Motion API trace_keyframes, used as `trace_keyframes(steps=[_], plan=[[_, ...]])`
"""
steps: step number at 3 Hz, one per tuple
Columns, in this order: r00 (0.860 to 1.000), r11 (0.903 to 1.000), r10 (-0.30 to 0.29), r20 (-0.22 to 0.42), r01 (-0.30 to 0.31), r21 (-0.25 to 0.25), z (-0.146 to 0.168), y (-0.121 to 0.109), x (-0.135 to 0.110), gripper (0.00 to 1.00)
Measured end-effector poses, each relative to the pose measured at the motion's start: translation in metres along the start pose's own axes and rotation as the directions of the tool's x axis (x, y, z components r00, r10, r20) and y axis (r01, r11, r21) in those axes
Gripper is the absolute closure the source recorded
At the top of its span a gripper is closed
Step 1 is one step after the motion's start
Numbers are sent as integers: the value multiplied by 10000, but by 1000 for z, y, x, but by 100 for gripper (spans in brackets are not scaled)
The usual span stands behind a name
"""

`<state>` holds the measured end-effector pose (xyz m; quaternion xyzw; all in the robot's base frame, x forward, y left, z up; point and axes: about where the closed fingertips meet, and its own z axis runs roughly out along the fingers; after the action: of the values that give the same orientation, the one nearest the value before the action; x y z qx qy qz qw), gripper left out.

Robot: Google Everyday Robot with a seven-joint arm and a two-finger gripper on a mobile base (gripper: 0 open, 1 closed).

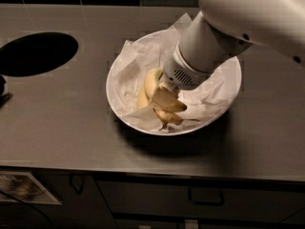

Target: Pick banana from white bowl

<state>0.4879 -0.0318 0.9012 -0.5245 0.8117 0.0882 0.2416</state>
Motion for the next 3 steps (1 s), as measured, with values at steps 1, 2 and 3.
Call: trace_keyframes(steps=[1,2,3], plan=[[9998,10000,94,-197,-93,20,7,3,0,53],[9986,9994,269,-457,-259,239,12,4,0,52],[9968,9979,472,-646,-441,478,16,3,2,49]])
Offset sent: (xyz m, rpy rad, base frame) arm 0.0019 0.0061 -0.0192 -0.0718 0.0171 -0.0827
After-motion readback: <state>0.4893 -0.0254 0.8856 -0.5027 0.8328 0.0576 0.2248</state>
